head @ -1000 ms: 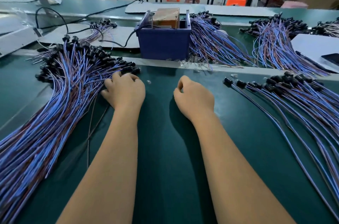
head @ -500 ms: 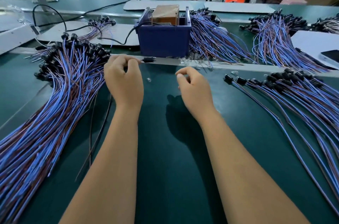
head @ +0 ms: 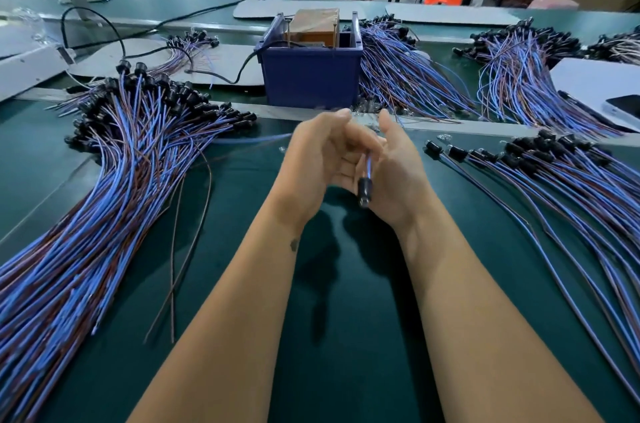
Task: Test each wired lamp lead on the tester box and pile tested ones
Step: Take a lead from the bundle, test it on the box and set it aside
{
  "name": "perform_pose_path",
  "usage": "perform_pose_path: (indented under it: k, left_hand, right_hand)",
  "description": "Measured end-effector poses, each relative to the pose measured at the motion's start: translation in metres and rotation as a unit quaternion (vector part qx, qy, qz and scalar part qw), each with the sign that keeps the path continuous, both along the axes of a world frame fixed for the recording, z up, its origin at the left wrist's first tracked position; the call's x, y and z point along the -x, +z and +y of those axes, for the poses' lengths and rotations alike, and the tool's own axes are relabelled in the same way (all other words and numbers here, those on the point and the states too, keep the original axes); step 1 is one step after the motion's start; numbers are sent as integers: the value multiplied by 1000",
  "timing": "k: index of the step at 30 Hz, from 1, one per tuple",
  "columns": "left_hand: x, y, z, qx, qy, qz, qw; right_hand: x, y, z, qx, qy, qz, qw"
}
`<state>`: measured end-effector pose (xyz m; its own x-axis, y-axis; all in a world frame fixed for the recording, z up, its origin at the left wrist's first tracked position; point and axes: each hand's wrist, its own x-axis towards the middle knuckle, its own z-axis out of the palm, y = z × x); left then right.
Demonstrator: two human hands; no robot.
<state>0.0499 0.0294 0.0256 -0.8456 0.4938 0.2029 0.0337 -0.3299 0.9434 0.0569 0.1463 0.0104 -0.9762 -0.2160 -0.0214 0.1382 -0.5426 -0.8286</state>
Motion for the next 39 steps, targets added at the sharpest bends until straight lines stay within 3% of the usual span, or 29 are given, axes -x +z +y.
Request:
perform_pose_path:
  k: [3, 7, 12, 15, 17, 22, 27, 39]
  left_hand:
    - [2, -4, 2, 23, -82, -13, 996]
    - [2, -11, 3, 131, -72, -39, 988]
    - [7, -15, 1, 182, 111, -24, 977]
    - [13, -18, -3, 172, 237, -47, 955]
    - [18, -19, -7, 137, 270, -79, 950]
    - [22, -20, -13, 80, 295, -33, 951]
    - [23, -21, -14, 90, 295, -16, 951]
    - [24, -24, -9, 127, 257, 2, 958]
  right_hand:
    - [-1, -1, 3, 14, -54, -5, 998]
    - [1, -3, 6, -74, -164, -22, 983]
    - [-1, -3, 6, -41, -187, 11, 981]
    - [-1, -4, 4, -118, -190, 34, 974]
    - [-2, -4, 1, -156, -177, 56, 970]
    - [-5, -4, -6, -206, -128, 79, 967]
    - [-2, -7, -7, -281, -106, 67, 951]
    - [2, -12, -14, -314, -200, 70, 926]
